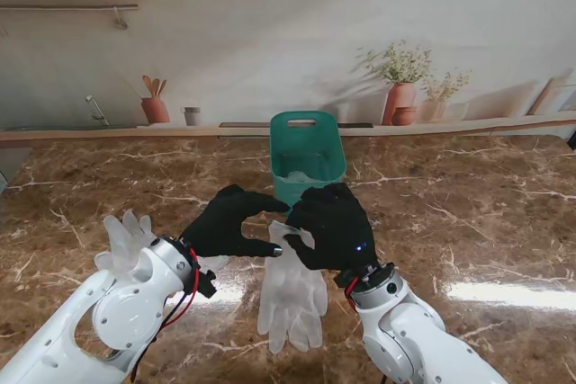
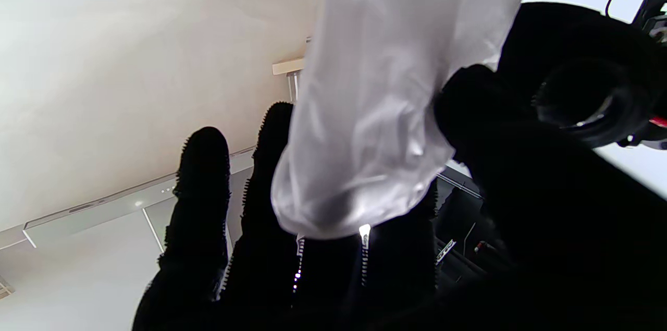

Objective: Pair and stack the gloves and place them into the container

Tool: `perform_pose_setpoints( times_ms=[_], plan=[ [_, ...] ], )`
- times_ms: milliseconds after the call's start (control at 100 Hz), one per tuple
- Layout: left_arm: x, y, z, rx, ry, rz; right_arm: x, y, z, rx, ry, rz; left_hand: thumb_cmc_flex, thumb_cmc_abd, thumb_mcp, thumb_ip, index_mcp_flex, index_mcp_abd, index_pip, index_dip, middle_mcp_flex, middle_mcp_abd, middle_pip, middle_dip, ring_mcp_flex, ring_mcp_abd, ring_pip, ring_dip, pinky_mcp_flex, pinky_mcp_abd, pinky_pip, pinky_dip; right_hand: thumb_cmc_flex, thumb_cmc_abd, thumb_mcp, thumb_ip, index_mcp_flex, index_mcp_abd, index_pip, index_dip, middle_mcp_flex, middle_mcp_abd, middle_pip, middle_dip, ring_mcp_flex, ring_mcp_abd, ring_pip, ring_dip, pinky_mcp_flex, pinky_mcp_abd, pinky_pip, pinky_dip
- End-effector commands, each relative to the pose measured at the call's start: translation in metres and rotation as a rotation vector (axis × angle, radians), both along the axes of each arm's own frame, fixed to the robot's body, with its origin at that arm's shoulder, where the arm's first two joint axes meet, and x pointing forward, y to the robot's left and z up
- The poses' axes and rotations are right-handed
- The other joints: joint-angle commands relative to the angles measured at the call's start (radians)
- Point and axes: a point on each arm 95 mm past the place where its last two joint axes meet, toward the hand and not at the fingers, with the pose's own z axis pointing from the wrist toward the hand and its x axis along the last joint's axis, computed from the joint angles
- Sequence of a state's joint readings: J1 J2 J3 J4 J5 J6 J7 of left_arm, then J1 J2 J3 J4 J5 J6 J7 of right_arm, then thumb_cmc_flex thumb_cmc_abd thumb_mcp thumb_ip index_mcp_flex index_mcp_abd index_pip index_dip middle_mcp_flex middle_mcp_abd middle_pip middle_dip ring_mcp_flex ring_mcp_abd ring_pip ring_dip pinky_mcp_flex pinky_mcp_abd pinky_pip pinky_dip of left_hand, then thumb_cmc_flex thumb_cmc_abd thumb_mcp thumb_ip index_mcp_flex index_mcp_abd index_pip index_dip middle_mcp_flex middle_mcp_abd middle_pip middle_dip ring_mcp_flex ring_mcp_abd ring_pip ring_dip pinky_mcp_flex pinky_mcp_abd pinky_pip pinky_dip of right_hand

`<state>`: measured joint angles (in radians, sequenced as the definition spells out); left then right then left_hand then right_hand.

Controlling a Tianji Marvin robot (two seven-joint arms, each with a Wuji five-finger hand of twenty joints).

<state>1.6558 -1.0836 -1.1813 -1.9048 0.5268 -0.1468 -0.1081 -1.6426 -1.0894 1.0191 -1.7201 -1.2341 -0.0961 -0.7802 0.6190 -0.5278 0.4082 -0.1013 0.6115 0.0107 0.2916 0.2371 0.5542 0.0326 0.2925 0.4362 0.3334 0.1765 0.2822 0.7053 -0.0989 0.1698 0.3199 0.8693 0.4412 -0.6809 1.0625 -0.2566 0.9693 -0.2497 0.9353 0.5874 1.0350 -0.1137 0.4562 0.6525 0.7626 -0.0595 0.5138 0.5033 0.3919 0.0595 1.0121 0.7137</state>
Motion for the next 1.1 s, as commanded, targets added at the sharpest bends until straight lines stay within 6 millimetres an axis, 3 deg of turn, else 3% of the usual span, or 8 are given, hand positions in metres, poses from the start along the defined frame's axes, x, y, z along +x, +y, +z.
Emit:
perform_pose_setpoints(
  times_ms=[0, 210, 470, 560, 750, 890, 1040, 1090],
  plan=[
    [-0.001, -0.003, -0.004, -0.005, 0.012, -0.009, -0.001, 0.001, -0.002, -0.003, 0.006, 0.003, 0.017, 0.033, -0.024, 0.01, 0.081, -0.058, 0.101, 0.063, -0.001, -0.014, -0.015, -0.015, -0.027, -0.034, -0.029, -0.014, -0.014, -0.037, -0.067, 0.036, 0.021, -0.004, 0.031, -0.004, 0.014, -0.008, 0.027, -0.005, 0.012, -0.005, -0.009, 0.02, 0.015, 0.0, -0.003, 0.013, 0.004, 0.007, 0.026, -0.015],
    [-0.002, -0.009, -0.007, -0.066, 0.042, 0.003, -0.003, 0.0, -0.002, 0.008, 0.007, 0.006, 0.366, 0.165, -0.171, -0.022, 0.294, -0.186, 0.516, 0.097, 0.275, -0.014, 0.049, -0.016, 0.123, -0.018, 0.03, 0.002, -0.007, -0.055, -0.049, 0.086, 0.016, -0.001, 0.031, -0.003, 0.009, -0.02, 0.022, -0.008, 0.007, -0.006, -0.013, 0.019, 0.015, -0.001, -0.004, 0.014, 0.003, 0.006, 0.027, -0.018],
    [-0.001, -0.011, -0.007, -0.164, 0.002, 0.022, -0.007, -0.006, -0.01, 0.042, 0.058, -0.002, 0.236, 0.108, 0.172, -0.061, 0.285, -0.233, 0.525, 0.223, 0.653, -0.001, 0.228, 0.142, 0.399, -0.019, 0.253, 0.112, 0.027, -0.033, 0.283, 0.063, 0.018, -0.053, -0.022, 0.0, -0.115, -0.065, -0.041, -0.012, -0.049, 0.027, -0.067, -0.102, 0.121, 0.052, -0.003, 0.02, 0.069, 0.061, 0.054, -0.031],
    [-0.002, -0.011, -0.008, -0.199, -0.009, 0.026, -0.008, -0.01, -0.014, 0.04, 0.112, -0.011, 0.241, 0.091, 0.202, -0.066, 0.281, -0.264, 0.532, 0.226, 0.662, -0.014, 0.245, 0.242, 0.398, -0.02, 0.271, 0.131, 0.025, -0.033, 0.342, -0.008, -0.046, -0.018, -0.005, 0.123, -0.28, 0.089, -0.426, 0.209, -0.165, 0.046, -0.116, -0.175, 0.172, 0.065, -0.028, 0.017, 0.119, 0.076, 0.087, -0.053],
    [-0.002, -0.009, -0.008, -0.233, -0.019, -0.014, -0.007, -0.017, -0.022, 0.086, 0.276, -0.041, 0.267, 0.094, 0.199, -0.063, 0.28, -0.302, 0.537, 0.17, 0.656, -0.033, 0.24, 0.336, 0.362, -0.025, 0.266, 0.154, 0.021, -0.045, 0.328, -0.049, -0.107, 0.0, -0.106, 0.126, -0.619, 0.397, -0.87, -0.058, -0.364, 0.111, -0.138, -0.273, 0.18, 0.077, -0.071, 0.013, 0.126, 0.077, 0.093, -0.059],
    [-0.003, -0.008, -0.009, -0.237, -0.01, -0.047, -0.006, -0.021, -0.023, 0.162, 0.422, -0.074, 0.292, 0.107, 0.177, -0.06, 0.274, -0.301, 0.535, 0.092, 0.639, -0.031, 0.243, 0.397, 0.332, -0.021, 0.247, 0.166, 0.013, -0.062, 0.256, -0.033, -0.144, -0.027, -0.111, 0.108, -0.601, 0.405, -0.73, -0.111, -0.282, 0.059, 0.082, -0.124, 0.18, 0.056, 0.029, 0.096, 0.115, 0.068, 0.102, -0.04],
    [-0.004, -0.006, -0.01, -0.23, 0.003, -0.062, -0.007, -0.023, -0.022, 0.282, 0.529, -0.026, 0.305, 0.115, 0.166, -0.057, 0.286, -0.274, 0.477, 0.006, 0.626, -0.02, 0.266, 0.411, 0.314, -0.017, 0.237, 0.165, 0.009, -0.065, 0.215, -0.011, -0.124, -0.017, -0.091, 0.103, -0.141, 0.102, -0.359, 0.036, 0.004, -0.01, 0.154, 0.007, 0.166, 0.058, 0.064, 0.117, 0.086, 0.074, 0.098, -0.033],
    [-0.004, -0.005, -0.011, -0.228, 0.007, -0.064, -0.008, -0.023, -0.022, 0.322, 0.544, -0.011, 0.307, 0.118, 0.165, -0.057, 0.285, -0.263, 0.448, -0.03, 0.622, -0.017, 0.27, 0.41, 0.308, -0.015, 0.232, 0.164, 0.007, -0.064, 0.201, -0.007, -0.055, -0.034, -0.115, -0.023, -0.049, 0.023, -0.141, -0.07, 0.03, -0.01, 0.117, 0.028, 0.147, 0.05, 0.051, 0.11, 0.07, 0.071, 0.089, -0.021]
  ],
)
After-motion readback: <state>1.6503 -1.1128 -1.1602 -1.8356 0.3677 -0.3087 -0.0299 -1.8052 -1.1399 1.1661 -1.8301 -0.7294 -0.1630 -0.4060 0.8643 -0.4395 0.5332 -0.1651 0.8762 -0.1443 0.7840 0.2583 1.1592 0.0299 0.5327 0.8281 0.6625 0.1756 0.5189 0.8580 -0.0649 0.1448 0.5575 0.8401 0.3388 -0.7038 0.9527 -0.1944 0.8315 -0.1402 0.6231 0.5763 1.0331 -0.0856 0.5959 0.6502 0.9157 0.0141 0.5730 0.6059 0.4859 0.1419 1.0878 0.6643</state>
